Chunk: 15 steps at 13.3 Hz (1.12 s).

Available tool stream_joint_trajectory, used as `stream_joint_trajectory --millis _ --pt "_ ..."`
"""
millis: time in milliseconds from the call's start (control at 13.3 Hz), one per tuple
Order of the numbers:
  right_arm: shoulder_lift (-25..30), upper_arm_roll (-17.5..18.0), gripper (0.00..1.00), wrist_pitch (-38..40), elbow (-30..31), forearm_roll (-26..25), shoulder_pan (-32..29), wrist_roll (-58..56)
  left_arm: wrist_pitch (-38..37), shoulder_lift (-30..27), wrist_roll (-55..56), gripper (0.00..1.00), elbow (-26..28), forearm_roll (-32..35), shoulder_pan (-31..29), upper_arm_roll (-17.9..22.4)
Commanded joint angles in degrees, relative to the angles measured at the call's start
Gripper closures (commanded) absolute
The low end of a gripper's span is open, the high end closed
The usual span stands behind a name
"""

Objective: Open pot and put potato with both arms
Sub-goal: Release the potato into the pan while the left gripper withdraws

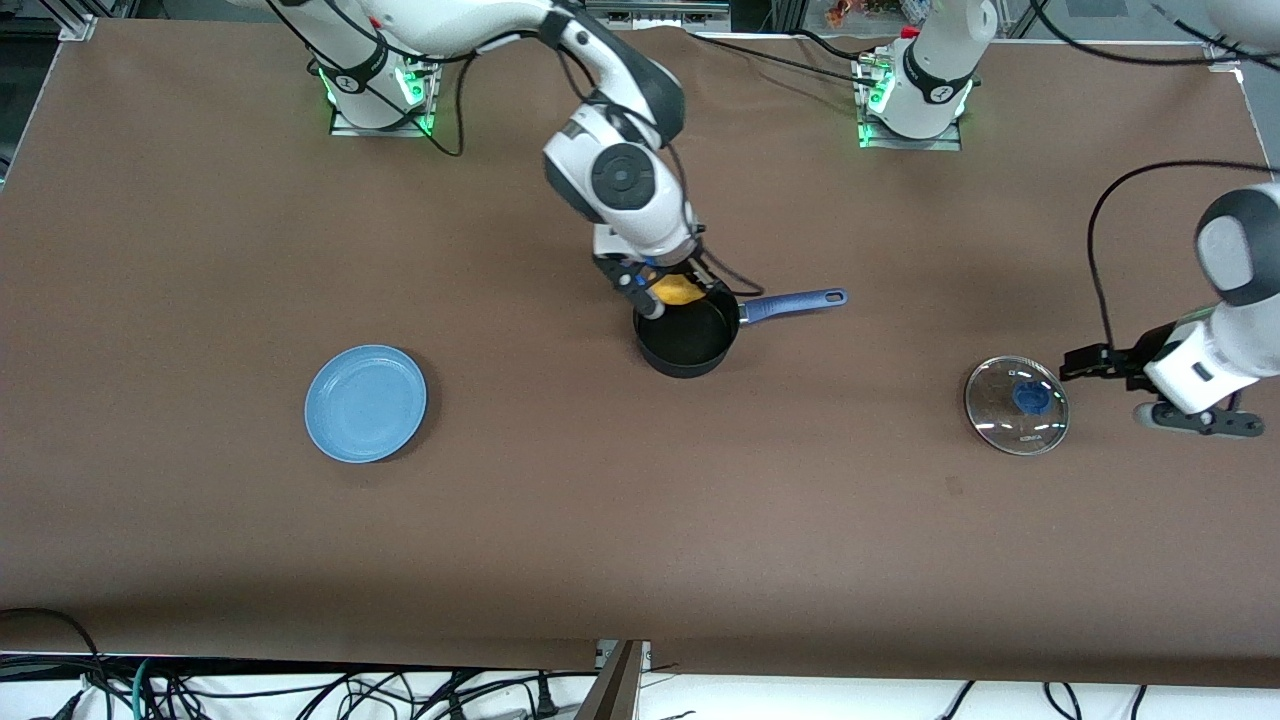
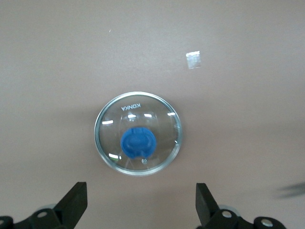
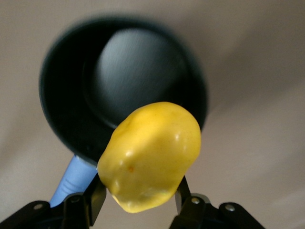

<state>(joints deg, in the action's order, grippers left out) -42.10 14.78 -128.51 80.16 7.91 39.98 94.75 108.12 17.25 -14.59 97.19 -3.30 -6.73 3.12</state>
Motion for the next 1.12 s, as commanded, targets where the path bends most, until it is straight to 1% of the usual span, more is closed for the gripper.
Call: stream_joint_trajectory --millis 0,75,150,300,450,525,600,675,750,900,1050 --pt "-3.33 -0.80 0.13 0.01 -5.54 -1.23 0.01 0.52 -9.65 -5.02 4.56 0.00 -3.40 -0.66 1.71 0.13" --pt "-3.33 -0.80 0.01 0.01 -5.45 -1.23 -0.25 0.35 -13.78 -5.56 5.88 0.00 -5.41 0.13 2.50 0.04" --pt "-3.07 -0.89 0.01 0.18 -5.54 -1.58 -0.43 0.26 -17.38 -6.17 6.50 0.00 -8.04 1.79 2.59 -0.05" --pt "-2.29 -1.50 0.01 0.80 -5.54 -2.63 -0.52 0.08 -21.71 -7.84 6.60 0.00 -10.35 2.15 2.68 -0.05" --pt "0.95 -4.48 0.01 4.47 -5.54 -5.34 -0.69 -2.10 -24.27 -9.69 6.68 0.00 -11.06 2.15 2.77 -0.05" --pt "3.41 -5.97 0.01 6.75 -5.45 -6.75 -1.30 -5.85 -24.71 -10.22 7.12 0.00 -10.97 2.07 2.77 -0.14" --pt "5.87 -7.12 0.01 10.00 -5.28 -6.42 -2.87 -10.50 -25.41 -10.31 9.47 0.00 -11.06 1.72 2.77 -0.22" --pt "7.89 -7.83 0.00 14.29 -5.27 -6.42 -4.89 -14.55 -25.59 -10.31 12.11 0.00 -11.06 1.72 2.68 -1.44" --pt "9.57 -7.75 0.00 18.34 -5.19 -6.24 -7.35 -19.03 -25.59 -10.22 12.48 0.00 -11.06 2.15 2.68 -2.06" --pt "13.00 -7.84 0.00 26.16 -5.10 -6.07 -11.31 -30.01 -25.68 -9.79 12.31 0.00 -11.32 1.72 2.51 -1.89" --pt "17.39 -8.01 0.00 33.99 -5.01 -3.62 -16.31 -40.38 -25.94 -8.65 12.48 0.00 -13.25 1.54 2.77 -2.16"
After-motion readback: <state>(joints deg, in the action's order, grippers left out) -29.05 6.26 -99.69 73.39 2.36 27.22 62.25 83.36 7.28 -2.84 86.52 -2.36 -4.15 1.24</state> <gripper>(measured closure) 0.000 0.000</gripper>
